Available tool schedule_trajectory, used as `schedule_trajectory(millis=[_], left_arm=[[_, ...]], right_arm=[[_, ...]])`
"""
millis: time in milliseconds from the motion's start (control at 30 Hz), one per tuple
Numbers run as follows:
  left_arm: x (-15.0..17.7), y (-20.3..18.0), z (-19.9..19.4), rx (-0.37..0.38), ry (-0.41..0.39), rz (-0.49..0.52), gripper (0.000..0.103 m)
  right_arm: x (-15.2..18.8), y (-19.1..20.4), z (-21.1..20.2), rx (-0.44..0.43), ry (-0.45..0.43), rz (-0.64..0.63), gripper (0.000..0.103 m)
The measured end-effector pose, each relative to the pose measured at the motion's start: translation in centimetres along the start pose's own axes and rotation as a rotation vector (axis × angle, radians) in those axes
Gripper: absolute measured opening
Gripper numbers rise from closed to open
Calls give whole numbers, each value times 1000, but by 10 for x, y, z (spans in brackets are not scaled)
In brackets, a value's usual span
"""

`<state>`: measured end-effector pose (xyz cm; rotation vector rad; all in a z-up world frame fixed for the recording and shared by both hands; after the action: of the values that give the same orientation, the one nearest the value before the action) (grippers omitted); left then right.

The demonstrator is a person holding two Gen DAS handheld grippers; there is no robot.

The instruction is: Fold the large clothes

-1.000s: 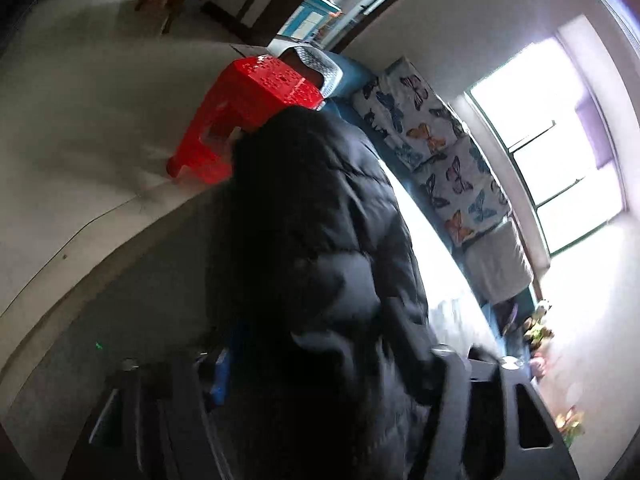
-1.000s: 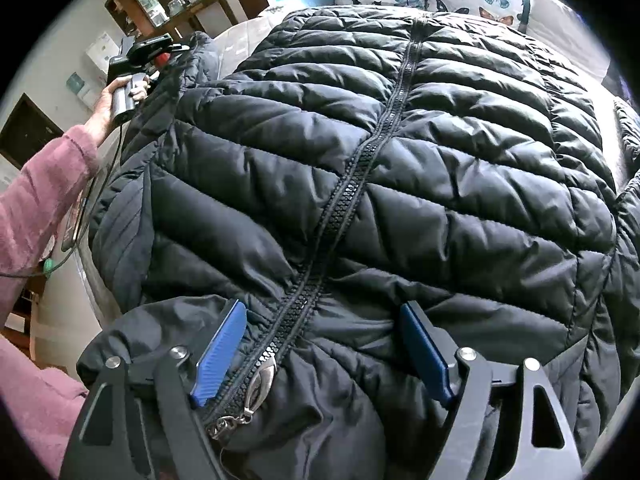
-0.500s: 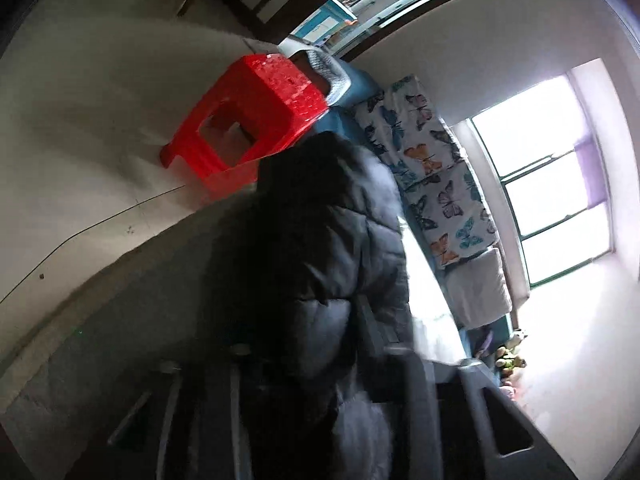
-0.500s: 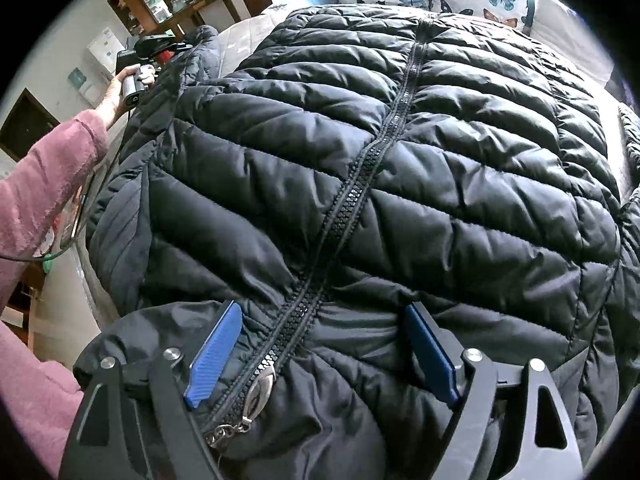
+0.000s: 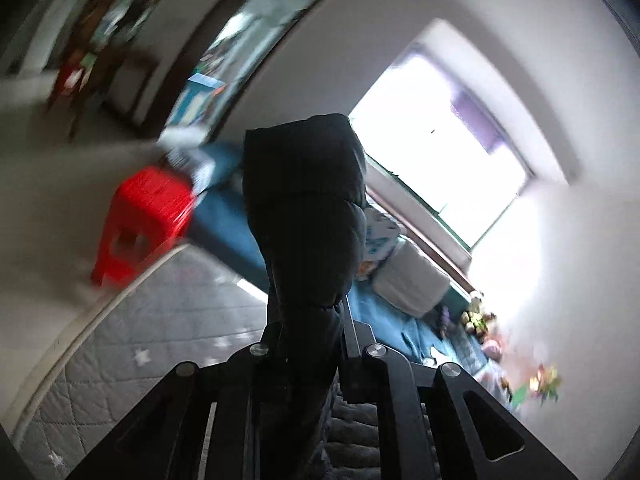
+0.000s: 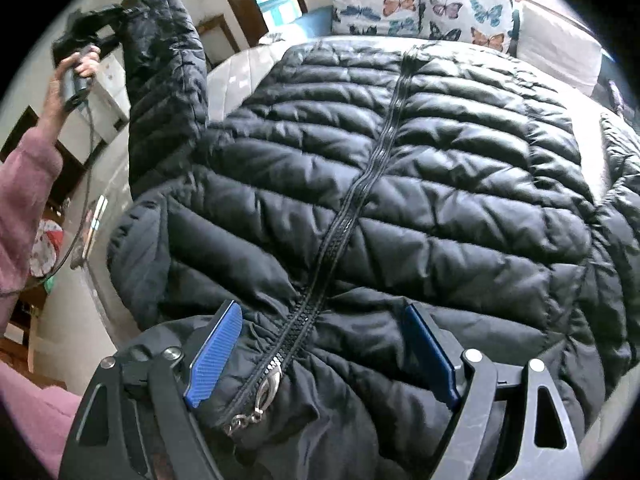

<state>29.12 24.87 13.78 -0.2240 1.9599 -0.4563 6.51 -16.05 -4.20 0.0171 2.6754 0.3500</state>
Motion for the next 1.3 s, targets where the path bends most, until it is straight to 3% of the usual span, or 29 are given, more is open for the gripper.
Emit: schedule_trajectory(millis=[133,267,400,600,733,933,1000,1133,1300], left_arm=[[2,-85,-24,80,-3,112,15],[34,-174,-27,198,51,205,15],[90,-254,-25,323,130,292,15],[212,-355,4,440,332,421,15],[306,-387,34,485,535,472,15],[446,-410,57,443,797,589,16],[463,-402,57,447,796,601,20],[466,-400,48,485,754,633,24],[443,-411,35,488,734,675,37]], right_arm=[[0,-12,-23,-13,-62,23,91],[2,-27,-42,-32,-118,68,91],[6,-44,-51,-38,-154,120,91],[21,-73,-62,-36,-180,201,91],[32,-95,-70,-35,-199,264,91],[44,-117,-83,-35,-221,331,91],[45,-121,-89,-37,-234,347,91],[41,-127,-104,-52,-275,368,91],[20,-122,-115,-102,-333,363,91]])
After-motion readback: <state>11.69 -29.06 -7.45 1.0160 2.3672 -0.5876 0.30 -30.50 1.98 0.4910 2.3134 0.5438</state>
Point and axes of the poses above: each gripper's, at about its wrist camera, not at the fingertips, and z roughly the way its jaws point, y to its left, x to its underside, the point moved 3 cm from there along z, roughly the way its jaws point, and after that the axes turned 11 degrees about z, right-handed, at the moved point
